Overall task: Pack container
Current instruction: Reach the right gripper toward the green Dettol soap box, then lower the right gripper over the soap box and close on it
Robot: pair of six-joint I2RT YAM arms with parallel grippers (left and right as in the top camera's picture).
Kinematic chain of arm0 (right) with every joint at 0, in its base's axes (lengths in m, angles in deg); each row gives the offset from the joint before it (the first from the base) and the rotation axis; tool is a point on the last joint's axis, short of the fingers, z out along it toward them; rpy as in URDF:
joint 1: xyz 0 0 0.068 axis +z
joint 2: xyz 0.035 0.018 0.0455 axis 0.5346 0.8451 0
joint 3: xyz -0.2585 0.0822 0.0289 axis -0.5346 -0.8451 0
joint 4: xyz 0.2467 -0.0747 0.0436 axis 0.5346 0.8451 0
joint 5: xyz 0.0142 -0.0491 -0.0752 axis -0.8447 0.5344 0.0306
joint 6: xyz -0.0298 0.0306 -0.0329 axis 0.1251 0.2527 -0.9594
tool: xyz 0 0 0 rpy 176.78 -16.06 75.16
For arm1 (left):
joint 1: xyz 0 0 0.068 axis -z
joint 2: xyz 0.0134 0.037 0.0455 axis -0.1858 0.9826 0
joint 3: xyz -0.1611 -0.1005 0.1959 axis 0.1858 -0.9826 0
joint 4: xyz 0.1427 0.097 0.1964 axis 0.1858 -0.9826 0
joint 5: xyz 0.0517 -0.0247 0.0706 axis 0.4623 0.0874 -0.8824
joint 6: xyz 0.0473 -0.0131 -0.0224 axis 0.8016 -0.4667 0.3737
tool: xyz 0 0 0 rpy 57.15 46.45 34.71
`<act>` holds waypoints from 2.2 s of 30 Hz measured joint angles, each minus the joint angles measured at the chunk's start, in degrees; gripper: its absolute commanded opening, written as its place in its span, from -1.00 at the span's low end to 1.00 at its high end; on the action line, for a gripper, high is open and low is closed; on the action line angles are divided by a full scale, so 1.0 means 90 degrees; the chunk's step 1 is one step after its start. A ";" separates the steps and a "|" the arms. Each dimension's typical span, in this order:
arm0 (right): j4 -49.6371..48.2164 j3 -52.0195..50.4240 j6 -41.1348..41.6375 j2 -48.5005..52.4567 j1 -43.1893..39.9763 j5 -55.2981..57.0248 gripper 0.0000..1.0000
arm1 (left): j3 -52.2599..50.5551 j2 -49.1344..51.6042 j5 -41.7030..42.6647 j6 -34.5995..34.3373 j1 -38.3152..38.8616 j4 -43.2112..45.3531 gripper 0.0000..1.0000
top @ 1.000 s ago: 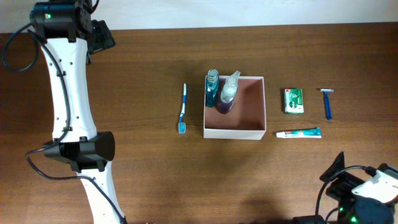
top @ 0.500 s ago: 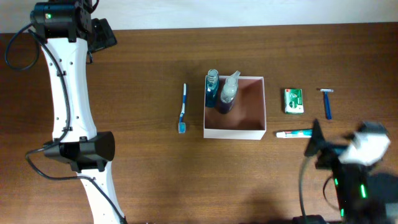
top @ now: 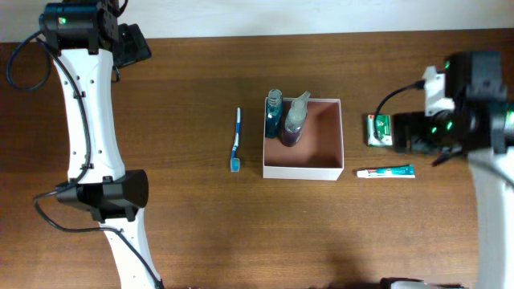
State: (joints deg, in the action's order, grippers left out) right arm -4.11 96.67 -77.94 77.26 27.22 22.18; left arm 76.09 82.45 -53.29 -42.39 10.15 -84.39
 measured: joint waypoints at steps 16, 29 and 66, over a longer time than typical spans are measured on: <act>0.0461 0.0068 -0.0223 0.2441 -0.1780 -0.1797 0.97 | 0.0000 0.0000 0.0000 0.0000 0.0000 0.0002 0.99; -0.0797 0.0073 -0.0301 0.2968 -0.1302 -0.1331 0.97 | 0.0000 0.0000 0.0000 -0.0002 0.0000 0.0328 0.99; -0.2310 0.0085 -0.0401 0.4345 -0.0308 -0.0619 0.98 | 0.0000 0.0000 -0.0002 -0.0002 0.0000 0.0260 0.99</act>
State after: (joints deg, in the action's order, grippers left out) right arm -24.90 97.43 -81.55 116.36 24.44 16.60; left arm 76.09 82.45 -53.31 -42.42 10.15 -82.05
